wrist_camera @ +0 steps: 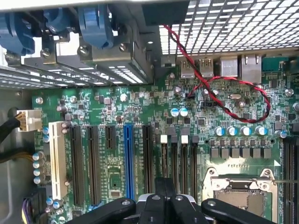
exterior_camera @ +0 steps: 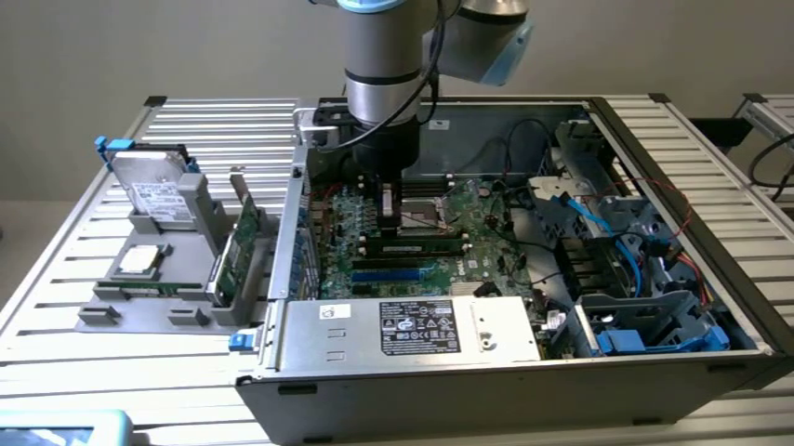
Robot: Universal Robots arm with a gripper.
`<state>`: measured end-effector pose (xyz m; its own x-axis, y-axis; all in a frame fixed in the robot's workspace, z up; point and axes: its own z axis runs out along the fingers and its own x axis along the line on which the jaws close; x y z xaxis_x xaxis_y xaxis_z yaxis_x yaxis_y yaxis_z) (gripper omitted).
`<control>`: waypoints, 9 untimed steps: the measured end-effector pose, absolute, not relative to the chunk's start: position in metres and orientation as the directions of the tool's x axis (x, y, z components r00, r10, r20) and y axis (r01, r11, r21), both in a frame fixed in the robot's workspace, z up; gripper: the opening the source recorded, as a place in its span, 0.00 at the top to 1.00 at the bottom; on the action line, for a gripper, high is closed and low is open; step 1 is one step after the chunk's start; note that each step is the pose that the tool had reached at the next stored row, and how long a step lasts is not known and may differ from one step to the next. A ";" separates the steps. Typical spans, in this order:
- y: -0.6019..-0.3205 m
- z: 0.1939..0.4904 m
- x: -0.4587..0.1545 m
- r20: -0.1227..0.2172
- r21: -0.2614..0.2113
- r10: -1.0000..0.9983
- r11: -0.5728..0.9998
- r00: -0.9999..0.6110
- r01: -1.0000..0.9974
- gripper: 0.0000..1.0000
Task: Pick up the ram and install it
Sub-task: 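Press down the ram until it locks into place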
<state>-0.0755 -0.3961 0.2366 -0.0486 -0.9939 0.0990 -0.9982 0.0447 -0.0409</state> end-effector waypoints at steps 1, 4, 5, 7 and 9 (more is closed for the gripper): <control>-0.396 0.236 -0.077 0.099 -0.041 -0.994 0.043 -0.047 -0.998 0.89; -0.396 0.236 -0.077 0.099 -0.041 -0.994 0.039 -0.043 -0.998 0.89; -0.396 0.235 -0.077 0.099 -0.041 -0.994 0.036 -0.040 -0.999 0.89; -0.396 0.235 -0.077 0.100 -0.040 -0.994 0.032 -0.035 -0.999 0.89; -0.396 0.235 -0.077 0.099 -0.037 -0.995 0.029 -0.033 -0.999 0.89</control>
<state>-0.0773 -0.3962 0.2350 -0.0329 -0.9945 0.0993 -0.9989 0.0293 -0.0374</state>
